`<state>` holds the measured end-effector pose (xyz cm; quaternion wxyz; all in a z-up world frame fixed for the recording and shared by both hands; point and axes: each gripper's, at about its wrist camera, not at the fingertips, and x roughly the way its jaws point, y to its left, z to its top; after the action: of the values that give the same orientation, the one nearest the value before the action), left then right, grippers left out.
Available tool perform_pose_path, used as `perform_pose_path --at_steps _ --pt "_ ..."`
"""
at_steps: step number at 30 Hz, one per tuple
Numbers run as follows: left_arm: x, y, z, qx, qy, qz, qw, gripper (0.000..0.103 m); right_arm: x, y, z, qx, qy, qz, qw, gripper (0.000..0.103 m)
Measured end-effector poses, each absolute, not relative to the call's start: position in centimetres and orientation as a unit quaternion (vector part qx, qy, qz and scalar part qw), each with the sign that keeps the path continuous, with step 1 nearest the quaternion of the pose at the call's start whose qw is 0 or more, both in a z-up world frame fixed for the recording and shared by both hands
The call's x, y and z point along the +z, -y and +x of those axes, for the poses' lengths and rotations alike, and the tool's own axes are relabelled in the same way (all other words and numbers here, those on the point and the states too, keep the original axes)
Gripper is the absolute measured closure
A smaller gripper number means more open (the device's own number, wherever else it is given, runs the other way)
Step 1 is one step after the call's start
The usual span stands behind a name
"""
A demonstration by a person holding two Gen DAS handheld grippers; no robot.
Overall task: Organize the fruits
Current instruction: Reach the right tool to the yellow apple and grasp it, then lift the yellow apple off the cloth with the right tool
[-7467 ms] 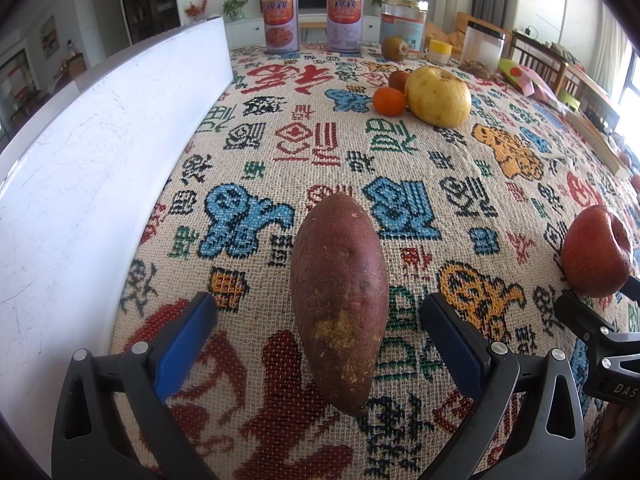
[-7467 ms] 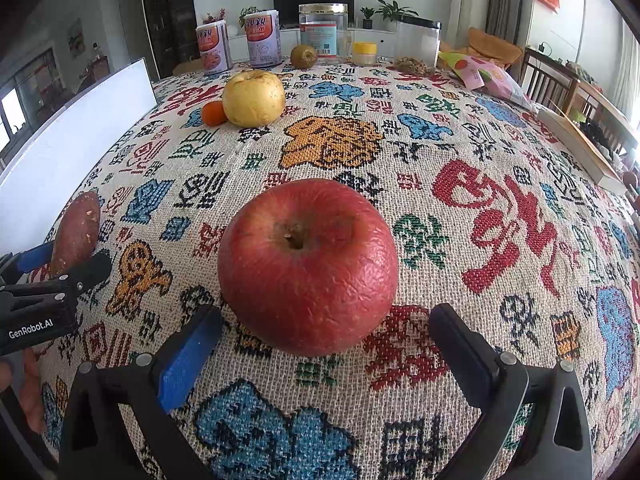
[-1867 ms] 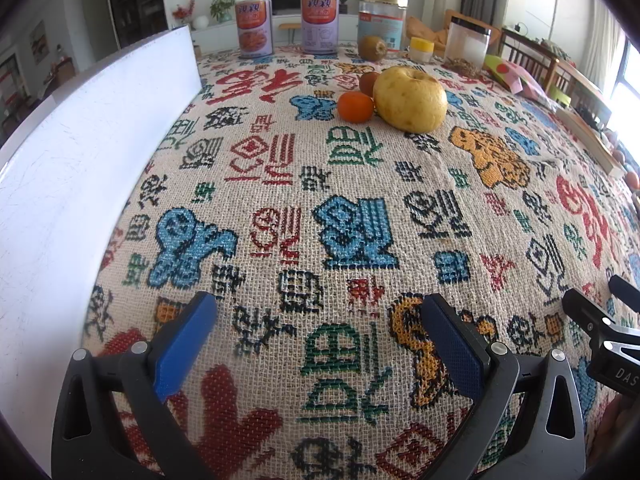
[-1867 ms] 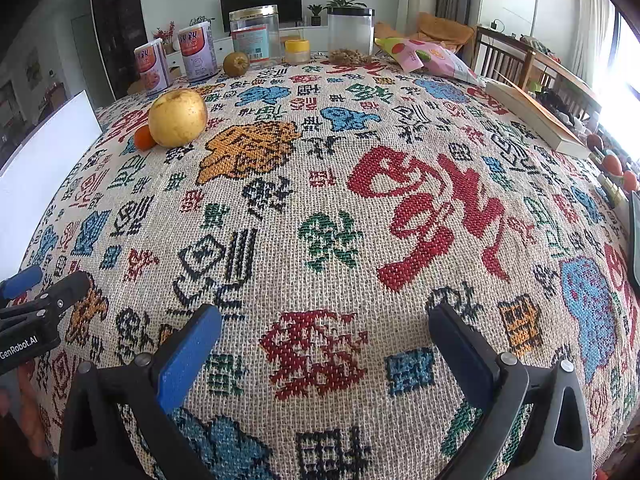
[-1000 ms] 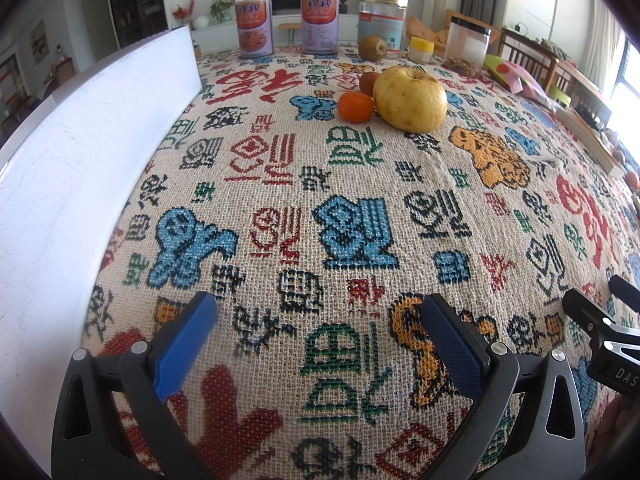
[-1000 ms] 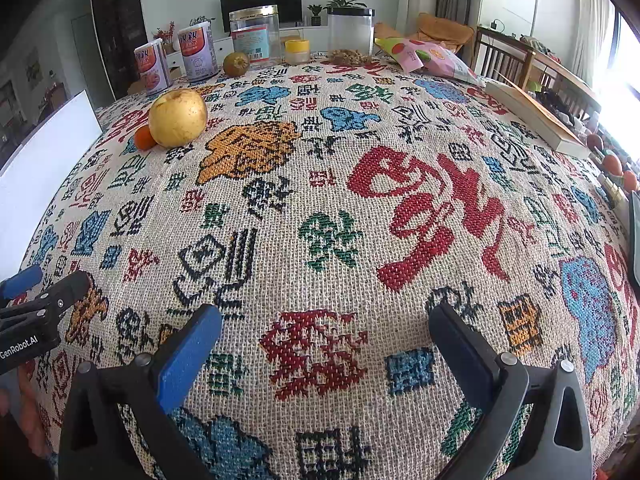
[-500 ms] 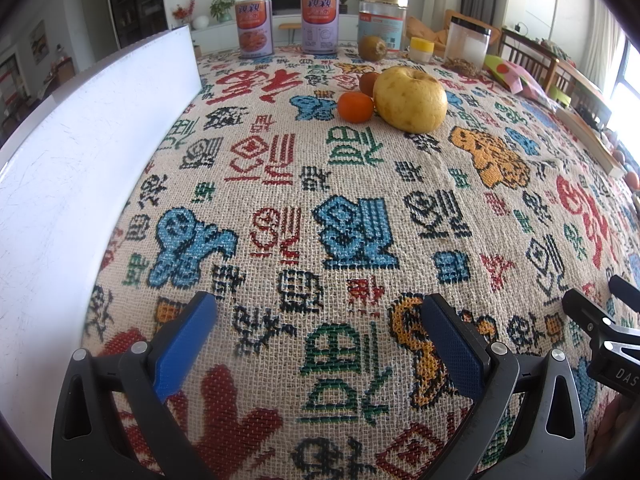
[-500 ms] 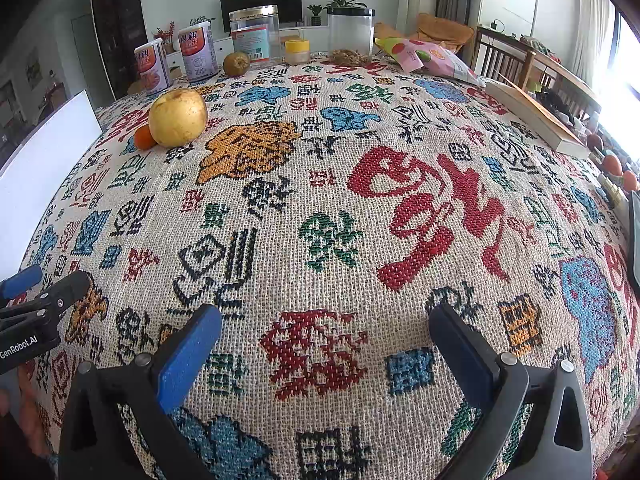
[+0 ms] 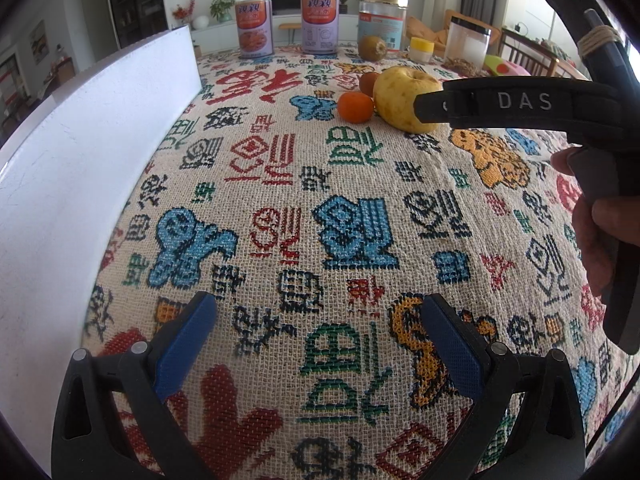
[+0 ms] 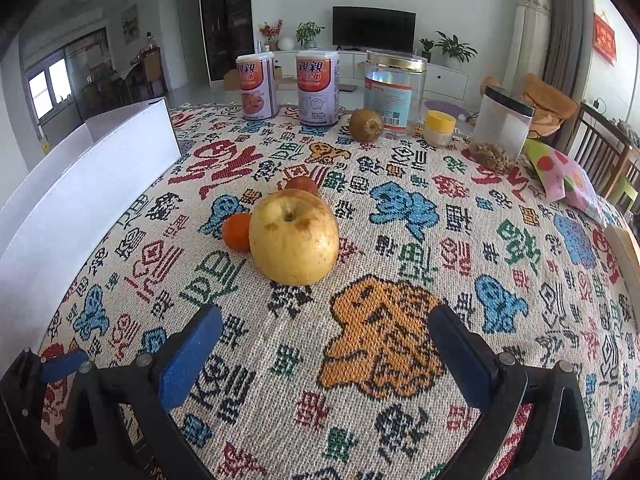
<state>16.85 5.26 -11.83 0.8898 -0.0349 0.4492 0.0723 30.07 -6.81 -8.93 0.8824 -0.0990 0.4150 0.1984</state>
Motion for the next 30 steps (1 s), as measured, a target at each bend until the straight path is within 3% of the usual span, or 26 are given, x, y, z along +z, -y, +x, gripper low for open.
perform_pose_path --at_steps 2,6,9,16,28,30 --pt "-11.8 -5.3 16.9 0.072 -0.449 -0.035 0.89 0.0 -9.5 4.8 31.5 0.215 -0.419 -0.113 0.875 0.01" --pt "-11.8 -5.2 16.8 0.072 -0.449 -0.035 0.89 0.0 -11.1 2.7 34.0 0.209 -0.441 -0.12 0.864 0.015" --pt "-11.8 -5.2 16.9 0.072 -0.449 -0.035 0.89 0.0 -11.7 2.7 35.1 0.199 -0.442 -0.1 0.869 0.037" --pt "-11.8 -5.2 16.8 0.072 -0.449 -0.035 0.89 0.0 -10.6 5.4 33.2 0.199 -0.445 -0.115 0.866 0.037" --pt "-11.8 -5.3 16.9 0.072 -0.449 -0.035 0.89 0.0 -11.2 16.0 22.1 0.145 -0.438 -0.124 0.878 0.037" --pt "-11.8 -5.3 16.9 0.072 -0.45 -0.035 0.89 0.0 -11.7 16.3 21.6 0.128 -0.444 -0.114 0.88 0.026"
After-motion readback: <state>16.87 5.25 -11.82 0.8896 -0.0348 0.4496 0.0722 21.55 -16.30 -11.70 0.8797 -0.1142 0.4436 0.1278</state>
